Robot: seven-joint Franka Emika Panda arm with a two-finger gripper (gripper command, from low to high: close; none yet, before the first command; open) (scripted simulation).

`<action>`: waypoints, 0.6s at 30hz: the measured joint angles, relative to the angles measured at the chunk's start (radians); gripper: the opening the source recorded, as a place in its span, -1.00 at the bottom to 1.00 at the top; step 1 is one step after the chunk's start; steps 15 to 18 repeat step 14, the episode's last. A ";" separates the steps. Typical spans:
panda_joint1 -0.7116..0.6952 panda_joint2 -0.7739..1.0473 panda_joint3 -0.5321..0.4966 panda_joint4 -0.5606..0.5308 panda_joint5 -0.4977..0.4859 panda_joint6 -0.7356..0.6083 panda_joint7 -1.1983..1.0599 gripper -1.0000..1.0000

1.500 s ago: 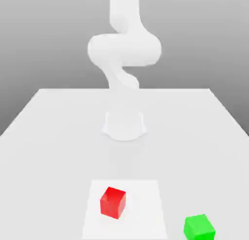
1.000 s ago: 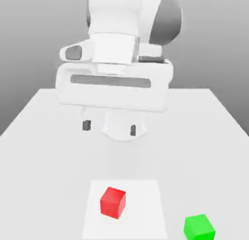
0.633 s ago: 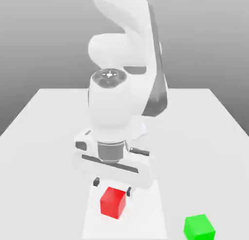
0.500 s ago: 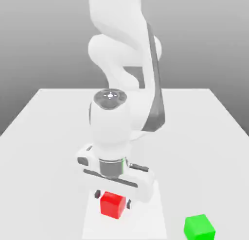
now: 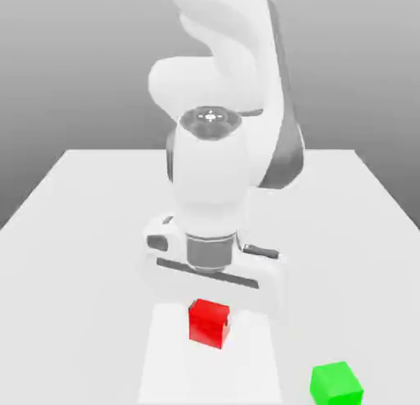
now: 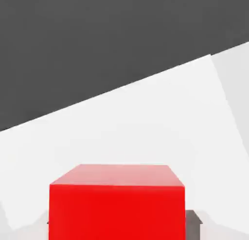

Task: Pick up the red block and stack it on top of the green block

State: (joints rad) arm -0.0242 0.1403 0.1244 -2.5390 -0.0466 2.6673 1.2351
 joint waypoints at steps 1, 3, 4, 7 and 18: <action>0.022 0.012 0.014 0.030 -0.006 -0.019 0.026 -1.00; 0.065 0.035 0.043 0.091 -0.018 -0.056 0.076 -1.00; 0.087 0.046 0.058 0.122 -0.022 -0.075 0.100 -1.00; 0.140 0.094 0.082 0.192 -0.041 -0.091 0.162 -1.00; 0.175 0.216 0.053 0.210 -0.090 0.011 0.206 1.00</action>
